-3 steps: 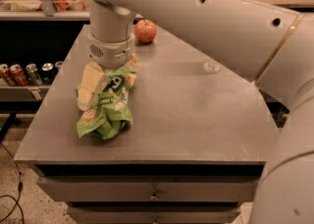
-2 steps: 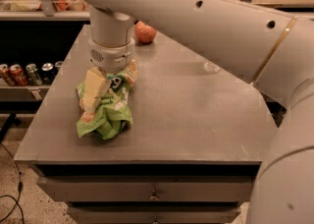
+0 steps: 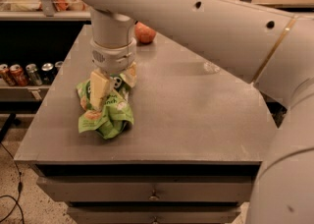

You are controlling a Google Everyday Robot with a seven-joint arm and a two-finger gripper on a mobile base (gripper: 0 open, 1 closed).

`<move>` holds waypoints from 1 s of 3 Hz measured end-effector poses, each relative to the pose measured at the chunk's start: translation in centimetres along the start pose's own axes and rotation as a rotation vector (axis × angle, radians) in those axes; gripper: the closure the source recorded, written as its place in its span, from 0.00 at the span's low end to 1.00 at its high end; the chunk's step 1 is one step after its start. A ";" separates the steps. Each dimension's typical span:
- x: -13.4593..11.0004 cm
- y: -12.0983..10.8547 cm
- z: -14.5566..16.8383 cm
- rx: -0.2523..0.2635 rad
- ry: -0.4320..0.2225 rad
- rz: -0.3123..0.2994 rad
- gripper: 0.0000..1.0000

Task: Pick green rice chip bag

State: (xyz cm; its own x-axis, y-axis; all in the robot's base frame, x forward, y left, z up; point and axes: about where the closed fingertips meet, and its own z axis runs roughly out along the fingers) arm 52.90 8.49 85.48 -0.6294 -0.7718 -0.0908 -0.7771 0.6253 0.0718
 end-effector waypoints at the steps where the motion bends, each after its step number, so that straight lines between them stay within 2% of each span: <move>1: 0.2 -0.6 -1.2 0.048 0.004 0.008 0.88; 2: 0.5 -1.3 -3.4 0.122 0.003 0.021 1.00; 3: 0.6 -1.9 -5.4 0.186 -0.005 0.028 1.00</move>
Offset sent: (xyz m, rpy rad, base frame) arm 0.0071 -0.0361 0.0603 -0.1667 -0.1407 -0.0581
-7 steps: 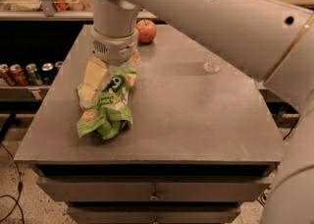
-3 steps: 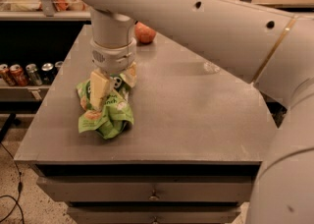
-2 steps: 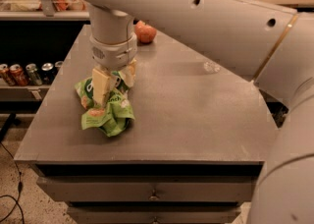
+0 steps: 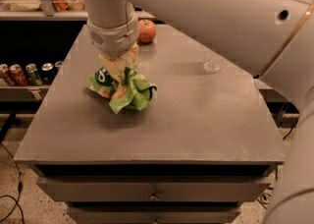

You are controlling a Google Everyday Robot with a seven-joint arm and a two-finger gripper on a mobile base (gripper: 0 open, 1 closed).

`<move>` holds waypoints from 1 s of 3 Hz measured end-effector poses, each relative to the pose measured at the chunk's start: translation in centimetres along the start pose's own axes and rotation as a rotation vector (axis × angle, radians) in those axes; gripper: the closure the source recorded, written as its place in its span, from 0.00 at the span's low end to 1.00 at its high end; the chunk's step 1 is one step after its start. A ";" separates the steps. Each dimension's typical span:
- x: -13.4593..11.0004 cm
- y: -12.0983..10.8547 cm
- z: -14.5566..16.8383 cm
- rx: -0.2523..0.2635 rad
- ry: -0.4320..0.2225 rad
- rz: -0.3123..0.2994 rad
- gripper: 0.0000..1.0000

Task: Pick green rice chip bag

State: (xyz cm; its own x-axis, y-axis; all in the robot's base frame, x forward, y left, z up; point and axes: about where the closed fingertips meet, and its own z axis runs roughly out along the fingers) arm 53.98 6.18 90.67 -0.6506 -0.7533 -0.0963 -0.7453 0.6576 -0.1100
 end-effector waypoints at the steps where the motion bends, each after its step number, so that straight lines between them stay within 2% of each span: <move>1: -0.1 -0.7 -1.6 0.049 -0.010 0.003 1.00; 3: -1.1 -1.9 -5.2 0.147 -0.043 -0.009 1.00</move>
Offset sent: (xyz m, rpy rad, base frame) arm -0.0012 -0.0236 0.0558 -0.1487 -0.0831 -0.0198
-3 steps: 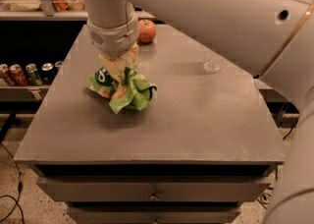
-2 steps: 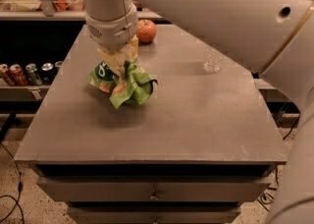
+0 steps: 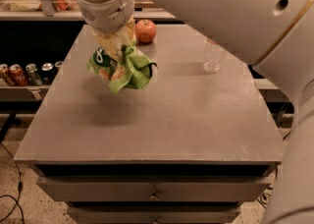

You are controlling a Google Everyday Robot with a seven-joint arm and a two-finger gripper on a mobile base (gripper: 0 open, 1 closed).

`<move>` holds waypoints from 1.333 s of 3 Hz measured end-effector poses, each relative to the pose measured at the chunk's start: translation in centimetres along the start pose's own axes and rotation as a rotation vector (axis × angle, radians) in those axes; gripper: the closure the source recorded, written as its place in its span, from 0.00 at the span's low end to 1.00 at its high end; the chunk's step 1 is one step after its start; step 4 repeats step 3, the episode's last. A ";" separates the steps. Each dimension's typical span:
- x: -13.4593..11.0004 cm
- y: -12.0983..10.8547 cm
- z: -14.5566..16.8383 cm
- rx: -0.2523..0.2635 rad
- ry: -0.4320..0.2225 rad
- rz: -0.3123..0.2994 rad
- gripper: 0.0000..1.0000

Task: Pick green rice chip bag

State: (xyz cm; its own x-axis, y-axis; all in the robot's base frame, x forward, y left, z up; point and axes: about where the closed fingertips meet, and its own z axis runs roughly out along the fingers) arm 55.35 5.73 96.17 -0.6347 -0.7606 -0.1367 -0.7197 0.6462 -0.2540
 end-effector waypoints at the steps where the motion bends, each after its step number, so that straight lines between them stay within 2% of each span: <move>1: -0.3 -0.6 -1.2 0.027 -0.020 -0.011 1.00; 4: 0.2 -1.2 -1.6 0.015 -0.039 -0.038 1.00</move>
Offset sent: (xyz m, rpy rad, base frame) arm -0.0176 -0.0347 0.0170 -0.0681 0.0405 0.0215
